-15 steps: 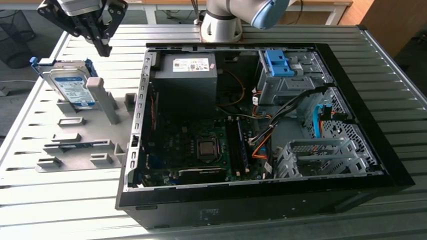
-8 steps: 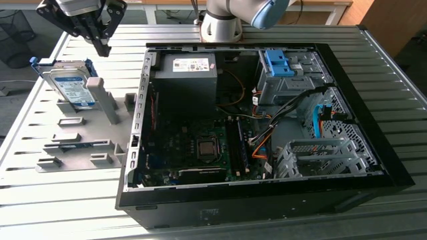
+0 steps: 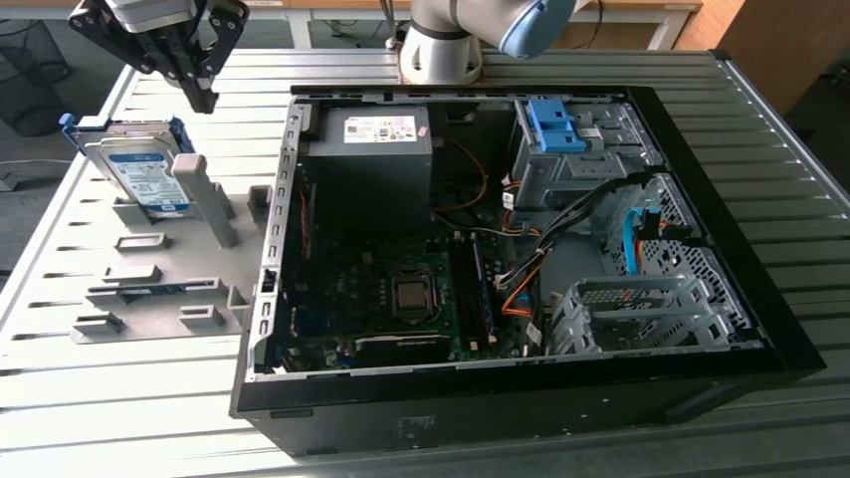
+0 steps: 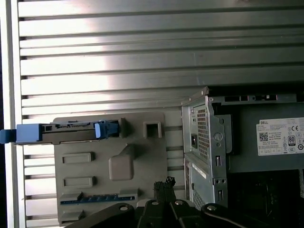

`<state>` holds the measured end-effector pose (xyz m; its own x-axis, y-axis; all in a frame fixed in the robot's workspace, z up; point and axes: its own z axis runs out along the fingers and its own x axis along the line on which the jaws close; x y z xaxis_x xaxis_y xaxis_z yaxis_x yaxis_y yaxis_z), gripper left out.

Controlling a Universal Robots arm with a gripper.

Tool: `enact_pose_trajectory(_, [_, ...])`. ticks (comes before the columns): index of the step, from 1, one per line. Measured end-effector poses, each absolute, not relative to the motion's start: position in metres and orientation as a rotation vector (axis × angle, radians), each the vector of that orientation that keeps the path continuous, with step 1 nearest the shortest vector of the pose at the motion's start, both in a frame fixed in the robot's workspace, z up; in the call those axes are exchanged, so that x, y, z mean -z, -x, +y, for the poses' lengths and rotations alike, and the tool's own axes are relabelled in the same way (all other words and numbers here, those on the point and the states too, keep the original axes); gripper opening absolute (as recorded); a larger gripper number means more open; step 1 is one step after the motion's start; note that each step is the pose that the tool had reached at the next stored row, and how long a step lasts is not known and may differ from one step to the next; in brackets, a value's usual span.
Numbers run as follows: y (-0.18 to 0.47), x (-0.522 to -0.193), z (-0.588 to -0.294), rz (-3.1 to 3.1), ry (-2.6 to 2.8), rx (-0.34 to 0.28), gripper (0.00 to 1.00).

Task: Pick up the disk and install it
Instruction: 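Reach for the disk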

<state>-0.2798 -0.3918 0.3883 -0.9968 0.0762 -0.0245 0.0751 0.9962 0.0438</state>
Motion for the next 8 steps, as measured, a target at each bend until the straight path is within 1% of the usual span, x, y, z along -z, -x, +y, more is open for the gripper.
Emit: enact_pose_trajectory(8, [0.2814, -0.3881, -0.3918, 3.112, -0.118, -0.067, 0.11])
